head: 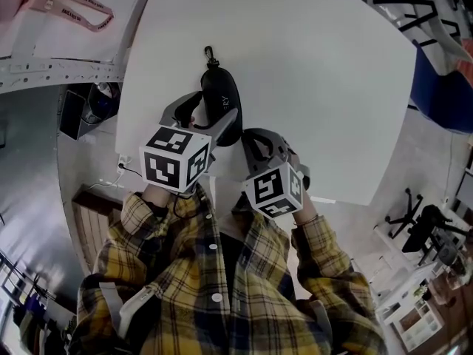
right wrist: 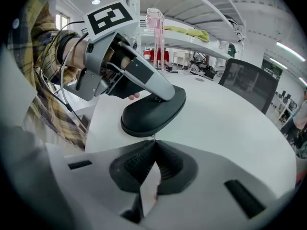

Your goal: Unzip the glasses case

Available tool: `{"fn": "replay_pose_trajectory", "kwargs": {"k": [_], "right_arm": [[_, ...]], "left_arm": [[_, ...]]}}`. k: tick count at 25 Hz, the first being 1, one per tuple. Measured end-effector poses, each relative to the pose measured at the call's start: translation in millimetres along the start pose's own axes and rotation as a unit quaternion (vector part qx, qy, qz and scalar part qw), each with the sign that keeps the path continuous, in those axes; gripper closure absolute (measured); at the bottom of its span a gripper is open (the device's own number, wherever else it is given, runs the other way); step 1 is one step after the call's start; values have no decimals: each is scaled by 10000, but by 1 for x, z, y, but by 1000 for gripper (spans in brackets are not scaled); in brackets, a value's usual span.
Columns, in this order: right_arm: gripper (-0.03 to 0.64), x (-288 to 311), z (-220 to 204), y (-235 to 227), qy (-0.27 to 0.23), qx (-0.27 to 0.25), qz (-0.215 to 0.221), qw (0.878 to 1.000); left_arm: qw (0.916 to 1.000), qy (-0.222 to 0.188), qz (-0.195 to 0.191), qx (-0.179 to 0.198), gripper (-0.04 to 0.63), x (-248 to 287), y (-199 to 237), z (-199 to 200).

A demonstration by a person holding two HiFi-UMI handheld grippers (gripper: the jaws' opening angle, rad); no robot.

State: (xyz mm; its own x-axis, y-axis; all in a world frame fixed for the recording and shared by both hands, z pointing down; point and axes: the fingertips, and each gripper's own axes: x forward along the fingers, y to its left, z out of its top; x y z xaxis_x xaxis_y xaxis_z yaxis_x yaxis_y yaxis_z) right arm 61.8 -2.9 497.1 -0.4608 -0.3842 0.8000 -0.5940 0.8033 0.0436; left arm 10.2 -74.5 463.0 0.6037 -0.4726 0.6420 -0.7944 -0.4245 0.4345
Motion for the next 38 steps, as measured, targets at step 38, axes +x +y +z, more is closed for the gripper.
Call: {"fn": "replay_pose_trajectory", "kwargs": {"k": [38], "right_arm": [[618, -50, -50, -29, -123, 2430, -395, 9692]], "left_arm": [[9224, 1455, -1397, 3295, 270, 15, -100, -42]]}}
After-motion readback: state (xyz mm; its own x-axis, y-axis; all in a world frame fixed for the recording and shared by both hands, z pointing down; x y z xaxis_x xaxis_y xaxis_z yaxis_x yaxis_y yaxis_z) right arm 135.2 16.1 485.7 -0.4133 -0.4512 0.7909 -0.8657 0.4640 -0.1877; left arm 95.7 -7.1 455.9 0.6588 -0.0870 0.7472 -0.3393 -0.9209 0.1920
